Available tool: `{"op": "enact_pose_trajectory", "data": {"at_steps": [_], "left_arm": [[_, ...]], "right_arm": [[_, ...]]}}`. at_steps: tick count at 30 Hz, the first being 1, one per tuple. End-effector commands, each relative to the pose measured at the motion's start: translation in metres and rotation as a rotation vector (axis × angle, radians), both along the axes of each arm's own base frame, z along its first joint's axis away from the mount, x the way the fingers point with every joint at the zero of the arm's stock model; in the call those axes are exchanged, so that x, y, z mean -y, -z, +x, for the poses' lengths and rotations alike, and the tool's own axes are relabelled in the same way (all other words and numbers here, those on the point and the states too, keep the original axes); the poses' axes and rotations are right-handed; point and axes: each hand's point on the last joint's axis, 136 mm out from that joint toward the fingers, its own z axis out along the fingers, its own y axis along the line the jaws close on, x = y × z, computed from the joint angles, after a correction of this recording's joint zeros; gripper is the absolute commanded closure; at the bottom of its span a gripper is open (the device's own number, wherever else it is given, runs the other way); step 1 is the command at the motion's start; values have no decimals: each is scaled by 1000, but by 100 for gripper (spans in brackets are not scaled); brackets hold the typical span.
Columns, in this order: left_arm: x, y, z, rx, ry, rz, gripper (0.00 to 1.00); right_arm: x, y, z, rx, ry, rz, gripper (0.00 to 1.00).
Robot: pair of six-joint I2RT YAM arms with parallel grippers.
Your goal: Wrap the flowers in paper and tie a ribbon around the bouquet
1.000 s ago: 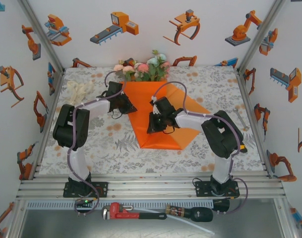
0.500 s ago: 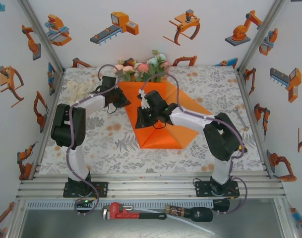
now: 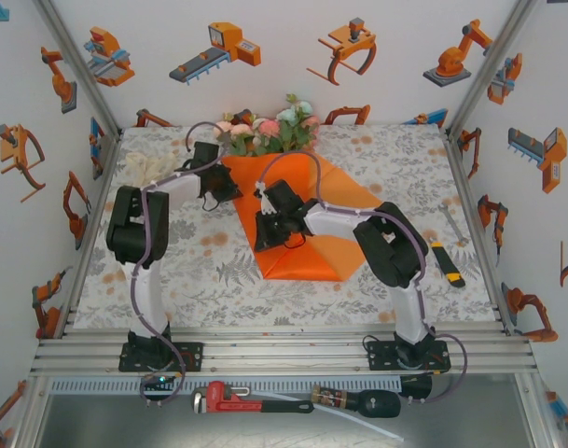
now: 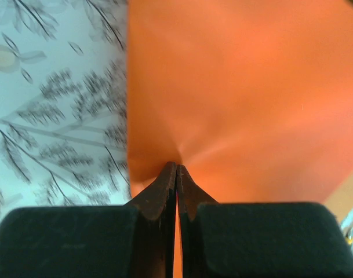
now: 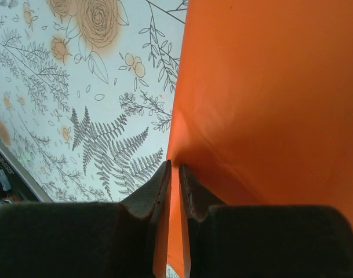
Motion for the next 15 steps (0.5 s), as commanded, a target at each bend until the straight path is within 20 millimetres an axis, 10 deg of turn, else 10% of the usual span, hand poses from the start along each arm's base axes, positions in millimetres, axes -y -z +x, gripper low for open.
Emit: {"op": "enact_pose_trajectory", "data": {"at_steps": [1, 10, 15], "left_arm": [[-15, -2, 27, 43, -49, -24, 90], [-26, 6, 85, 76, -82, -47, 91], [-48, -21, 112, 127, -112, -64, 91]], "right_arm": [[1, 4, -5, -11, -15, 6, 85], [13, 15, -31, -73, -36, 26, 86], [17, 7, -38, -70, -43, 43, 86]]}}
